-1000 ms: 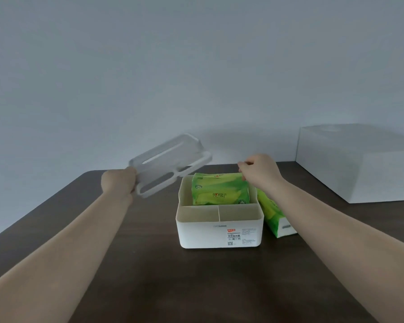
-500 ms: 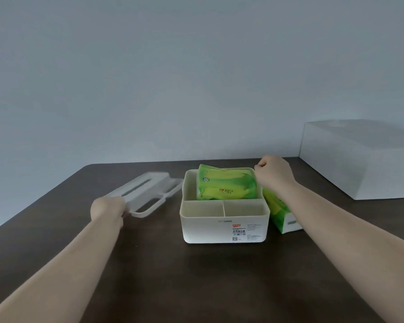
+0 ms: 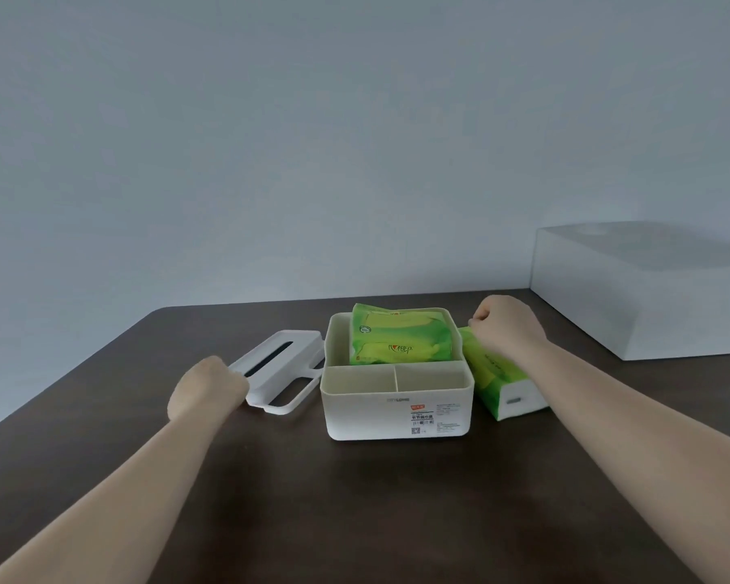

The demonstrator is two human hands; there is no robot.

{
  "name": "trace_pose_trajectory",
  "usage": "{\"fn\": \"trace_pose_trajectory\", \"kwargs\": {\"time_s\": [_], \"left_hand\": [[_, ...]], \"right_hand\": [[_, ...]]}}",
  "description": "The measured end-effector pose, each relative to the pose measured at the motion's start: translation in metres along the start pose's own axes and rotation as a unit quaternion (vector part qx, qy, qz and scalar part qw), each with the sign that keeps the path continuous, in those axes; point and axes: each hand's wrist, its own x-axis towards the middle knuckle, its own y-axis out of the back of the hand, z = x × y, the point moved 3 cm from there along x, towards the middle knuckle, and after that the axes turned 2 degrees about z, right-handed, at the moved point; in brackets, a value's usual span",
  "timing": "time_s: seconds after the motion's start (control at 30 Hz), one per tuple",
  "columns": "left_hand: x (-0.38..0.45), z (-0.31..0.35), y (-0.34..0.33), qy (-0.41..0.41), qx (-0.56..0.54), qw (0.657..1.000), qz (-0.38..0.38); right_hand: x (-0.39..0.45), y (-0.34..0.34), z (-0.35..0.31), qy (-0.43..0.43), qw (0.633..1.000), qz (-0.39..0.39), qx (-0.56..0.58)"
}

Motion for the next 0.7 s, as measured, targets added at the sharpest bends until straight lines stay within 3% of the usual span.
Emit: {"fn": "trace_pose_trajectory", "kwargs": {"time_s": [0.1, 0.2, 0.3, 0.5, 0.6, 0.7], "left_hand": [[-0.017, 0.037, 0.001, -0.122, -0.031, 0.991, 0.035], [-0.041, 0.076, -0.006, -0.187, -0.115, 0.976, -0.007], [-0.054, 0.102, -0.014, -0.178, -0.183, 0.965, -0.053], [-0.058, 0.127, -0.031, -0.170, -0.110, 0.971, -0.124], [-0.051, 0.129, -0.036, -0.152, -0.117, 0.975, -0.112], [-0.045, 0.129, -0.027, -0.125, -0.251, 0.958, -0.069]], "right_hand": [[-0.007, 0.001, 0.003, -0.020, 0.998, -0.032, -0.051], [-0.016, -0.007, 0.007, -0.057, 0.984, -0.119, -0.117], [-0.018, -0.016, 0.016, -0.089, 0.970, -0.165, -0.156], [-0.012, -0.020, 0.022, -0.108, 0.969, -0.143, -0.171], [-0.010, -0.018, 0.021, -0.115, 0.975, -0.115, -0.151], [-0.010, -0.010, 0.016, -0.104, 0.983, -0.069, -0.136]]}}
